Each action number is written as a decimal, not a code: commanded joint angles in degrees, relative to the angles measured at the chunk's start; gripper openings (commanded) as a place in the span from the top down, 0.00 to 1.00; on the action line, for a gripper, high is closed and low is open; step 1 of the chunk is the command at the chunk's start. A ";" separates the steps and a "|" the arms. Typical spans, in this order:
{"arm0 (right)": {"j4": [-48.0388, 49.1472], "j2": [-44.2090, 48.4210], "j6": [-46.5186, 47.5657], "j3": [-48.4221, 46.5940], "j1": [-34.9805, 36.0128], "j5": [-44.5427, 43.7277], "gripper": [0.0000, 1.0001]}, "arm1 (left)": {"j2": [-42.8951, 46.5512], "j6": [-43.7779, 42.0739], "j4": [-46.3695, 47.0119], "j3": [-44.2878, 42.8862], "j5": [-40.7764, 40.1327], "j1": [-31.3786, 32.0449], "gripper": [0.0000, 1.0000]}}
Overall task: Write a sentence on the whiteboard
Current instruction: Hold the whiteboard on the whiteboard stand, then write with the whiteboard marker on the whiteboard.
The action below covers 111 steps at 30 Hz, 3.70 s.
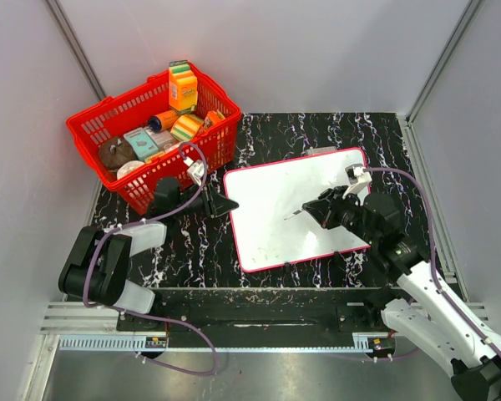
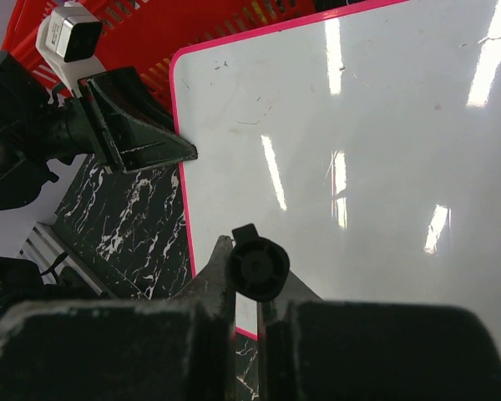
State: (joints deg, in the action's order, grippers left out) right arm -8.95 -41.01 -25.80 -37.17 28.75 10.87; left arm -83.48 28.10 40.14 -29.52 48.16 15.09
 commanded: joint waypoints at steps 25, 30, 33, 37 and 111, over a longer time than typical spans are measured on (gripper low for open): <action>7.63 -2.76 -0.65 -1.59 -0.28 3.45 1.00 | 1.30 -5.68 0.90 0.87 -0.44 1.61 1.00; 7.54 -2.67 -0.92 -1.33 -0.28 2.84 1.00 | 1.30 -6.04 0.29 0.60 -0.61 1.69 1.00; 7.98 -2.84 -1.09 -0.98 -0.28 2.75 1.00 | 1.30 -6.21 0.03 0.43 -0.61 1.69 1.00; 8.16 -3.81 -1.09 -1.50 -0.28 3.45 1.00 | 1.57 -7.09 -0.94 0.16 -1.14 1.61 1.00; 10.53 -8.55 3.56 -6.77 -0.28 5.30 1.00 | 0.51 -7.35 -1.47 -1.33 -1.23 2.66 1.00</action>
State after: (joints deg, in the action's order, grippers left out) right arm -1.26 -48.47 -24.36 -39.79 28.73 14.72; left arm -82.26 26.13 38.83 -29.54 47.55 16.12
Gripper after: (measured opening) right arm 0.077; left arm 0.267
